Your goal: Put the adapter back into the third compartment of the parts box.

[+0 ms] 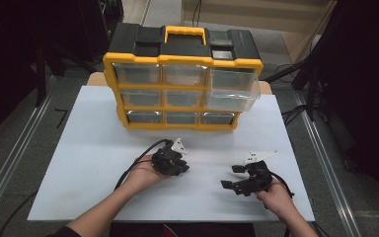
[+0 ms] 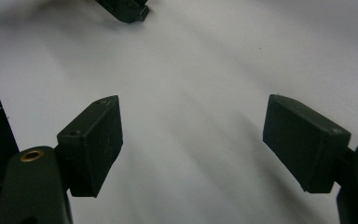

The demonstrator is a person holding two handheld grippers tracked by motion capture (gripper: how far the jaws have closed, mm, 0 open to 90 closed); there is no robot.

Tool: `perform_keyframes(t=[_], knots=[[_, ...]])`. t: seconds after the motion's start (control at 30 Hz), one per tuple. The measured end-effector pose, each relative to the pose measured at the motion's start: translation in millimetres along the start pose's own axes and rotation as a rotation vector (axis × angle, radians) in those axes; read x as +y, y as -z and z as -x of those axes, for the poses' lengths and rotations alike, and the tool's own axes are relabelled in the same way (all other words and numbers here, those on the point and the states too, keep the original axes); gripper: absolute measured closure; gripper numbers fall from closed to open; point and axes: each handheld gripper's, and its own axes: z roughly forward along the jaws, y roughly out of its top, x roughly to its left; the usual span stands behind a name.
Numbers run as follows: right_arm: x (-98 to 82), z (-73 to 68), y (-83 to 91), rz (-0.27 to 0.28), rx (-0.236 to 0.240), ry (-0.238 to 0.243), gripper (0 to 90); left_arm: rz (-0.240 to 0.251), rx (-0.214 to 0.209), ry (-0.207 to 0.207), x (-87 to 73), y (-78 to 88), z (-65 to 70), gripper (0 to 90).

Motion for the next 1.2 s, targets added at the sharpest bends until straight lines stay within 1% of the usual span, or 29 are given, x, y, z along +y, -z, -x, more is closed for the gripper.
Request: perform_keyframes(t=[0.13,0.3,0.4,0.43,0.6,0.63,0.67,0.7,0.77,0.87,0.9,0.93,0.97,1.03,1.13,1.2], knots=[[0.0,0.2,0.1,0.001,0.000,-0.001,18.1,-0.003,-0.032,0.030,0.3,1.3,-4.9,77.3],[0.1,0.2,0.1,0.002,0.001,0.000,18.1,0.007,-0.039,0.040,1.0,6.8,-8.6,77.3],[0.0,0.3,0.1,0.001,0.002,0.001,18.1,0.006,-0.040,0.035,2.1,10.5,-10.2,77.3],[0.0,0.3,0.1,0.001,0.002,0.000,18.1,0.011,-0.044,0.042,2.9,13.2,-10.6,77.3],[0.1,0.1,0.2,0.001,0.003,0.000,18.0,0.010,-0.061,0.051,4.8,18.4,-12.1,77.3],[0.1,0.0,0.2,0.001,0.003,0.000,18.0,0.011,-0.067,0.054,5.0,19.1,-12.6,77.3],[0.0,0.0,0.2,0.002,0.003,0.000,18.1,0.022,-0.087,0.059,5.3,19.9,-13.1,77.2],[0.0,0.0,0.2,0.001,0.003,0.000,18.1,0.023,-0.092,0.048,5.4,21.4,-14.0,77.3],[0.0,-0.1,0.3,0.001,0.005,0.002,18.0,0.033,-0.105,0.058,5.8,24.2,-14.4,77.3],[0.0,-0.2,0.2,0.001,0.006,0.003,18.1,0.028,-0.118,0.054,7.9,27.8,-14.6,77.3],[0.0,-0.3,0.1,0.000,0.006,0.002,18.1,0.037,-0.127,0.066,8.5,28.7,-14.1,77.3],[0.1,-0.3,0.0,0.000,0.007,0.002,18.1,0.031,-0.130,0.055,9.4,30.4,-14.8,77.3],[0.1,-0.2,-0.1,-0.001,0.007,0.002,18.1,0.033,-0.131,0.058,9.9,31.1,-14.3,77.3],[0.1,-0.2,-0.2,-0.002,0.007,0.003,18.1,0.033,-0.130,0.052,11.3,33.3,-13.8,77.3],[0.1,-0.3,-0.4,-0.002,0.007,0.004,18.1,0.034,-0.140,0.068,13.9,37.3,-14.3,77.3],[0.1,-0.5,-0.6,-0.002,0.006,0.006,18.1,0.035,-0.139,0.064,14.8,39.4,-14.9,77.3]])
